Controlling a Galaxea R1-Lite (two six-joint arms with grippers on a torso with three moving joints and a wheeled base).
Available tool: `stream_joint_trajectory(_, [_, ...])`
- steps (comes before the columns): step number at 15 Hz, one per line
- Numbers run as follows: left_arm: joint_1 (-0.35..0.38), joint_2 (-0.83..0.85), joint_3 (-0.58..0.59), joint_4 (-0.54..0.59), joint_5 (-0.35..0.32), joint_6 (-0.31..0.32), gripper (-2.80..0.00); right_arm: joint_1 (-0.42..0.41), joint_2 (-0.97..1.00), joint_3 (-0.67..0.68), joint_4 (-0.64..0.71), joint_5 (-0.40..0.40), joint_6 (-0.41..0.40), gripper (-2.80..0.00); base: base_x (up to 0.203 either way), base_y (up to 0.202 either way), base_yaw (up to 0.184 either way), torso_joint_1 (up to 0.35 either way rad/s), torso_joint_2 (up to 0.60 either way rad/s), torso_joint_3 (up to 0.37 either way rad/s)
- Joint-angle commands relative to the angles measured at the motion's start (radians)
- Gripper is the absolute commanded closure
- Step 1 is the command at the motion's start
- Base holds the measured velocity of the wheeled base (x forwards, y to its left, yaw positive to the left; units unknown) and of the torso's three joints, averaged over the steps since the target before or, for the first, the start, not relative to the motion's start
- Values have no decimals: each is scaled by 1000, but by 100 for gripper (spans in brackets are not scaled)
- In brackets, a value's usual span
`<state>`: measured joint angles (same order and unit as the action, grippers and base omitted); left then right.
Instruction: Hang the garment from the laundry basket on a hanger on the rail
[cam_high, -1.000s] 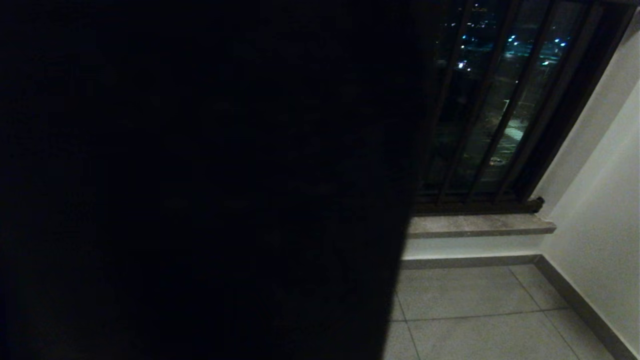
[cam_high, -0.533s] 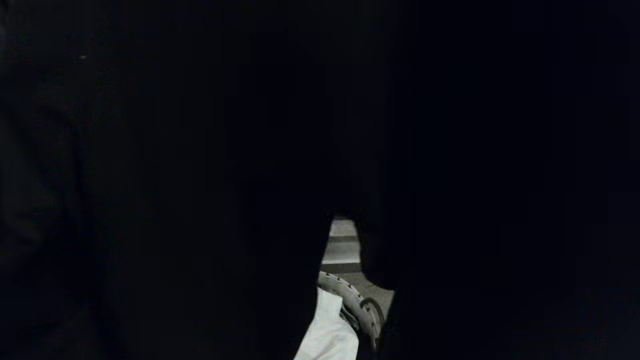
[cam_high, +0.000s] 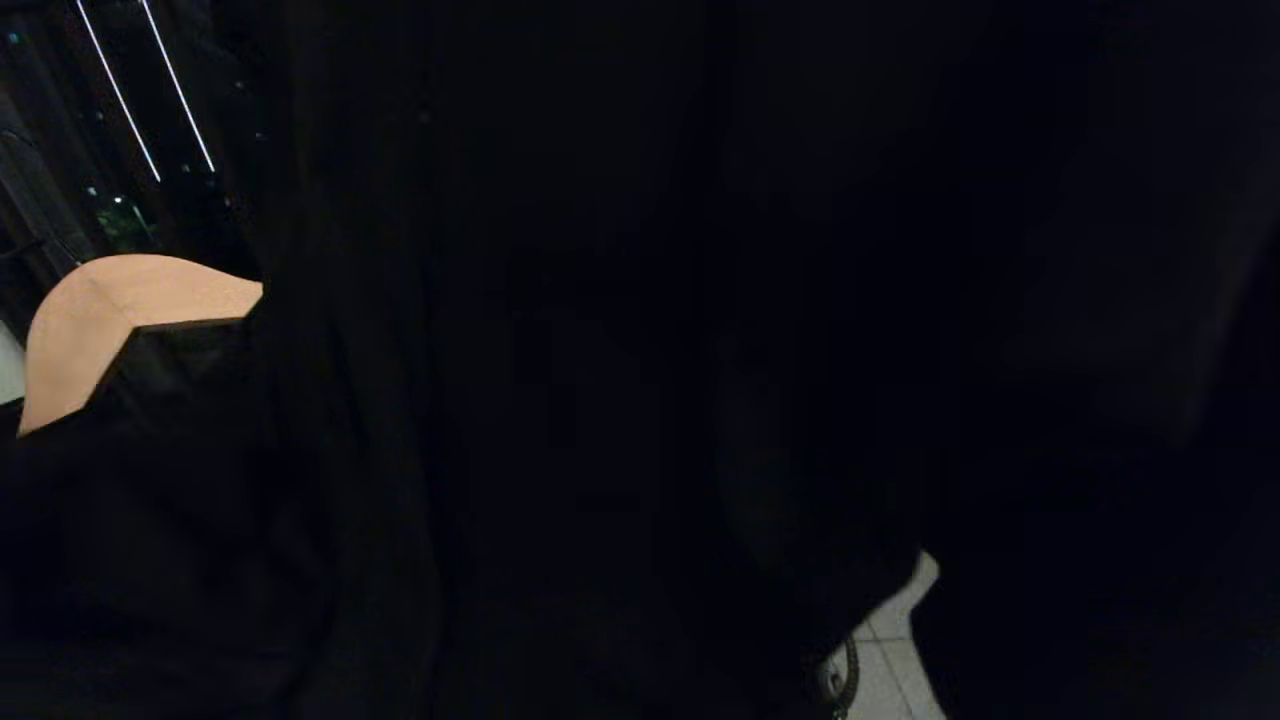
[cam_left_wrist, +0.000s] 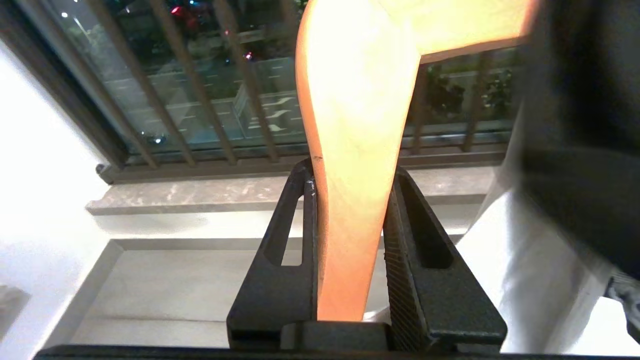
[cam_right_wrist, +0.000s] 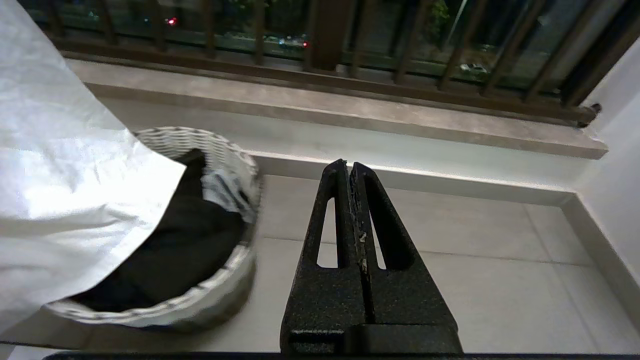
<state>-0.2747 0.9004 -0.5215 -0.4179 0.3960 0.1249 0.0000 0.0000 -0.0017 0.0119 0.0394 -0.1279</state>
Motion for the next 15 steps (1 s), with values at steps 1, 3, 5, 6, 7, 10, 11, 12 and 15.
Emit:
stream_joint_trajectory(1, [0, 3, 0, -2, 3, 1, 0, 0, 2, 0, 0, 1, -1, 0, 0, 195, -1, 5, 2, 5])
stream_joint_trajectory(3, [0, 5, 0, -2, 3, 1, 0, 0, 1, 0, 0, 1, -1, 0, 0, 199, 1, 0, 2, 3])
stream_joint_trajectory(5, [0, 5, 1, -2, 1, -1, 0, 0, 0, 0, 0, 1, -1, 0, 0, 196, -2, 3, 0, 5])
stream_joint_trajectory(6, [0, 8, 4, -2, 1, -1, 0, 0, 0, 0, 0, 1, -1, 0, 0, 197, -3, 6, 6, -2])
stream_joint_trajectory(7, [0, 8, 6, -2, 1, -1, 0, 0, 2, 0, 0, 1, -1, 0, 0, 201, -3, -8, 2, 7])
stream_joint_trajectory(10, [0, 11, 17, -2, 0, -2, 0, 0, 1, 2, 0, 1, -1, 0, 0, 121, -3, 4, 5, 2])
stream_joint_trajectory(11, [0, 11, 22, -3, -11, -4, 0, 0, 0, 0, 0, 1, -1, 0, 0, 0, 0, 0, 0, 0])
stream_joint_trajectory(12, [0, 11, 24, -2, -18, -5, 0, 0, 0, 0, 0, 1, -1, 0, 0, 0, 0, 0, 0, 0])
stream_joint_trajectory(15, [0, 13, 25, -3, -20, -5, 0, 0, 0, 2, 0, 1, -1, 0, 0, 0, 0, 0, 0, 0])
